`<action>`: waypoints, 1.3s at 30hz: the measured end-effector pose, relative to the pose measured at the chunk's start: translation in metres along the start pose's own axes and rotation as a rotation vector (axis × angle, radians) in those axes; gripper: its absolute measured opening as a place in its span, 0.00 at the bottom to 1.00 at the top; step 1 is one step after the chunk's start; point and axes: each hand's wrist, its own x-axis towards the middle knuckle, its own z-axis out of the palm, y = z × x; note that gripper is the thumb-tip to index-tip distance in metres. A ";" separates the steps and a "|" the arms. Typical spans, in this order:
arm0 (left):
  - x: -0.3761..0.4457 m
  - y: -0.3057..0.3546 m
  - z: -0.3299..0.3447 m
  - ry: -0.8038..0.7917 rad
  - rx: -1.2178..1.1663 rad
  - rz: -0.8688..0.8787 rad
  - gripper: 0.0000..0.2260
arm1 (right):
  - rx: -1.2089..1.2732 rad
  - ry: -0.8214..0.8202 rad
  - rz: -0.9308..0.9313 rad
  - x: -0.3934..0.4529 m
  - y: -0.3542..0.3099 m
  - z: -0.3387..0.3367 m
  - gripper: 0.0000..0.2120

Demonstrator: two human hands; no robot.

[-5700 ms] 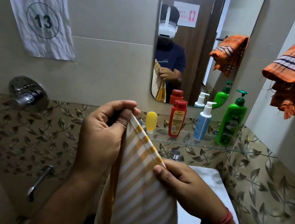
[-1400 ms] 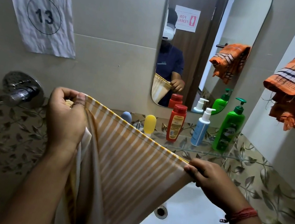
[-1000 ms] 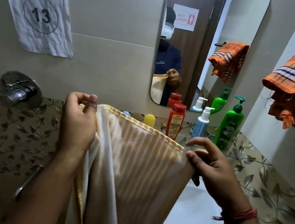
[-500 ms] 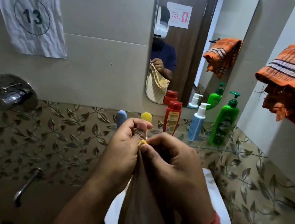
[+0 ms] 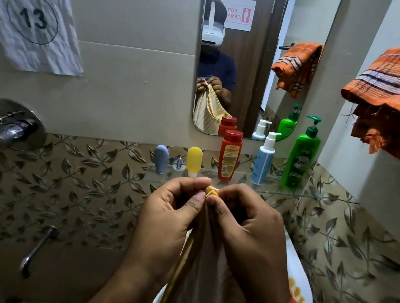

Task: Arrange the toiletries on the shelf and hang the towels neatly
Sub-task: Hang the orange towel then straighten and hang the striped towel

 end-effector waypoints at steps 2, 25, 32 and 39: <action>-0.002 0.000 -0.001 0.002 0.017 -0.002 0.11 | -0.010 0.014 -0.003 -0.002 0.000 0.000 0.03; 0.000 -0.003 -0.001 -0.035 -0.080 -0.063 0.07 | -0.037 0.068 -0.042 0.006 0.012 0.006 0.08; 0.009 -0.004 0.000 -0.024 0.030 -0.002 0.03 | -0.121 0.086 -0.106 -0.001 0.010 0.018 0.09; 0.018 -0.002 -0.001 -0.056 -0.265 -0.144 0.05 | -0.060 0.015 -0.068 0.002 0.012 0.021 0.07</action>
